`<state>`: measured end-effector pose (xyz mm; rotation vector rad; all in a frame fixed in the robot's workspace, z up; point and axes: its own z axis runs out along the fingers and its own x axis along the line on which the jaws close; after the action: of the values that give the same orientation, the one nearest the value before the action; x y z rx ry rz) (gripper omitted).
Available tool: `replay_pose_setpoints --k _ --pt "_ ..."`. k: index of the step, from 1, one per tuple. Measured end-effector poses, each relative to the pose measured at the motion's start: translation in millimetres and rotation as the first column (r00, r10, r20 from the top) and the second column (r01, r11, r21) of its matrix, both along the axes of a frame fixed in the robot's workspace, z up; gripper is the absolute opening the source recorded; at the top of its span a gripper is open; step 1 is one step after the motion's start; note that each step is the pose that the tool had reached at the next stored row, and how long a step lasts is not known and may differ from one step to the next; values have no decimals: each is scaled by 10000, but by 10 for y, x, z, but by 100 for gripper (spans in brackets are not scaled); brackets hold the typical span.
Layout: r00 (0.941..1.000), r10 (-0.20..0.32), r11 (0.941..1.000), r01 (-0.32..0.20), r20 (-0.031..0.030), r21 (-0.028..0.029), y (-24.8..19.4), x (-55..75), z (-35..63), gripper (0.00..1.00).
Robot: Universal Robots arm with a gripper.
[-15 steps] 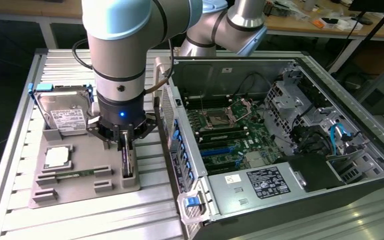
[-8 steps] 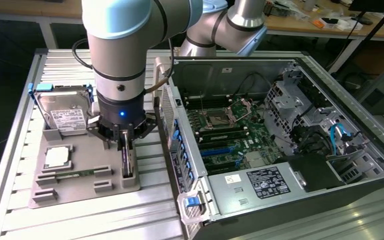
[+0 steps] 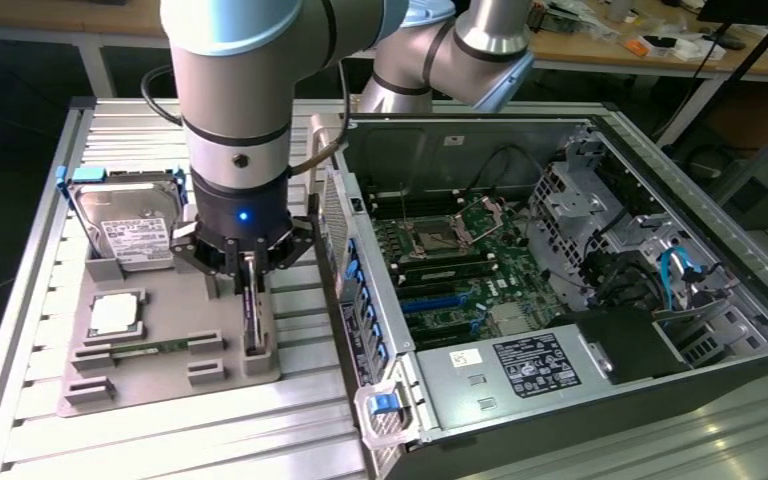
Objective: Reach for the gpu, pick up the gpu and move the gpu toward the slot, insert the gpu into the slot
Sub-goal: 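Pick up the gpu and move the gpu toward the slot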
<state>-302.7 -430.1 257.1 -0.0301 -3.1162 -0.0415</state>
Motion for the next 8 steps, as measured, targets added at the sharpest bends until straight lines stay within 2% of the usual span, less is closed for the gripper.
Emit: replay_pose_setpoints --k 8 --pt "10000 0 10000 0 1 -10 0 0 126 27"
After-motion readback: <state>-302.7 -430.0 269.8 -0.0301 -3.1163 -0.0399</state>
